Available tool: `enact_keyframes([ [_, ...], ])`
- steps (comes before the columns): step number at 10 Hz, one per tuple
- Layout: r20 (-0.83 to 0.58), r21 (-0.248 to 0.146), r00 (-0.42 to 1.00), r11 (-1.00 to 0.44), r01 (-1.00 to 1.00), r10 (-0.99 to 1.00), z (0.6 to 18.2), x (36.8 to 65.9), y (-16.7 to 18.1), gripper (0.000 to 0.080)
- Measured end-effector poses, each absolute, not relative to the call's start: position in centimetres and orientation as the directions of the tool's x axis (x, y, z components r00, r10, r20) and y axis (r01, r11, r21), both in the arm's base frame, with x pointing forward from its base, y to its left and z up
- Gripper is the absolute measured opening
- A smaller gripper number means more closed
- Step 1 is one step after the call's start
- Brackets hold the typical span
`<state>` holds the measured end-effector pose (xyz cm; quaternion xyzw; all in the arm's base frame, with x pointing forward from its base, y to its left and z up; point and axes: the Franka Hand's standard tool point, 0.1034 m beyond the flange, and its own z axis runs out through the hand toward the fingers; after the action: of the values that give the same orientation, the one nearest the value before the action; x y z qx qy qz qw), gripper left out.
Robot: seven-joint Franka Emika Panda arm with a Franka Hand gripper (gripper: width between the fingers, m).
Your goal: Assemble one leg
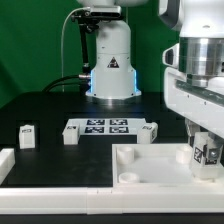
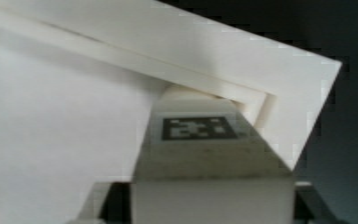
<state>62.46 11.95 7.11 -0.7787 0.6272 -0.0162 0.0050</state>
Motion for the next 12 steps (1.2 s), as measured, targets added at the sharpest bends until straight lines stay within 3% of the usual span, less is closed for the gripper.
enact_keyframes([
  [3,-0.001,-0.036,-0.004,0.004,-0.999,-1.0,7.06,62.6,11.79,0.0291],
  [5,-0.001,-0.035,0.019,-0.019,-0.999,-1.0,7.06,62.59,11.84,0.0296],
  [6,0.001,-0.035,0.071,-0.071,-0.997,-0.997,7.05,62.59,11.85,0.0523],
  [7,0.004,-0.035,0.121,-0.121,-0.992,-0.993,7.03,62.56,11.91,0.0523],
  [8,0.007,-0.033,0.249,-0.249,-0.968,-0.969,6.9,62.4,12.16,0.0624],
  [12,0.015,-0.023,0.756,-0.756,-0.654,-0.654,6.55,62.25,12.09,0.0648],
])
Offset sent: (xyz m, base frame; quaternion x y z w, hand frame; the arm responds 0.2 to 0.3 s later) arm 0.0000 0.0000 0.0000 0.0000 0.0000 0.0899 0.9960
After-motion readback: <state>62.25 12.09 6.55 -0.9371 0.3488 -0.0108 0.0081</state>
